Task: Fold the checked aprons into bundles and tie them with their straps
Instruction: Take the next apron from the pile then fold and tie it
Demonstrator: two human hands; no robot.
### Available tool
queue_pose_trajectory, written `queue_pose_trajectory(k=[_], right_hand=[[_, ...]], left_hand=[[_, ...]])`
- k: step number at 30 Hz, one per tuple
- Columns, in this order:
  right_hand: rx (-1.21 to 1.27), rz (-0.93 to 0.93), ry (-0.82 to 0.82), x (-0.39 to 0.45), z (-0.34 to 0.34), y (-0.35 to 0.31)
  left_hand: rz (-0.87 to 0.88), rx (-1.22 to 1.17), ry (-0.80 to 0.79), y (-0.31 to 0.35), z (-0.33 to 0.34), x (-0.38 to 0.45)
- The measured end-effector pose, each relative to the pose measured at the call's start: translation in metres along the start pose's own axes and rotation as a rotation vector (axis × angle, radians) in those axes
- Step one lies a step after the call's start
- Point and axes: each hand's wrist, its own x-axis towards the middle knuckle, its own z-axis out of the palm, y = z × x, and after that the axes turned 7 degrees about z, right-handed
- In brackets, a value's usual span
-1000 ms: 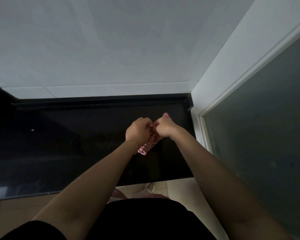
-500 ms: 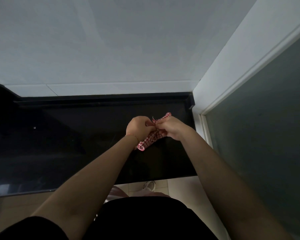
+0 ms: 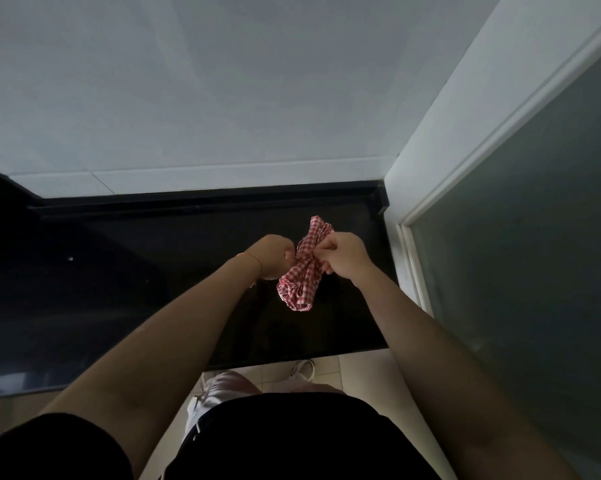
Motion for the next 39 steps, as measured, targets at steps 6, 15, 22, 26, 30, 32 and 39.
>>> queue_pose_trajectory(k=[6, 15, 22, 26, 30, 32, 39], right_hand=[[-0.064, -0.052, 0.097, -0.002, 0.014, -0.002], [-0.39, -0.204, 0.057, -0.008, 0.015, -0.002], [-0.649, -0.222, 0.048, -0.013, 0.016, -0.012], [-0.644, -0.254, 0.135, -0.017, 0.015, -0.003], [-0.394, -0.171, 0.133, -0.015, 0.028, 0.002], [-0.322, -0.135, 0.127, -0.014, 0.036, 0.003], [-0.215, -0.072, 0.152, -0.013, 0.045, 0.004]], left_hand=[[-0.06, 0.087, -0.049, -0.008, 0.002, -0.006], [-0.124, -0.361, -0.057, -0.008, 0.017, -0.009], [-0.158, -0.489, 0.039, 0.0, 0.032, -0.008], [-0.235, -0.693, 0.059, -0.002, 0.038, -0.011], [-0.289, -0.98, 0.109, -0.01, 0.048, -0.018], [-0.304, -1.038, 0.108, -0.015, 0.053, -0.021], [-0.31, -1.146, 0.139, -0.023, 0.062, -0.025]])
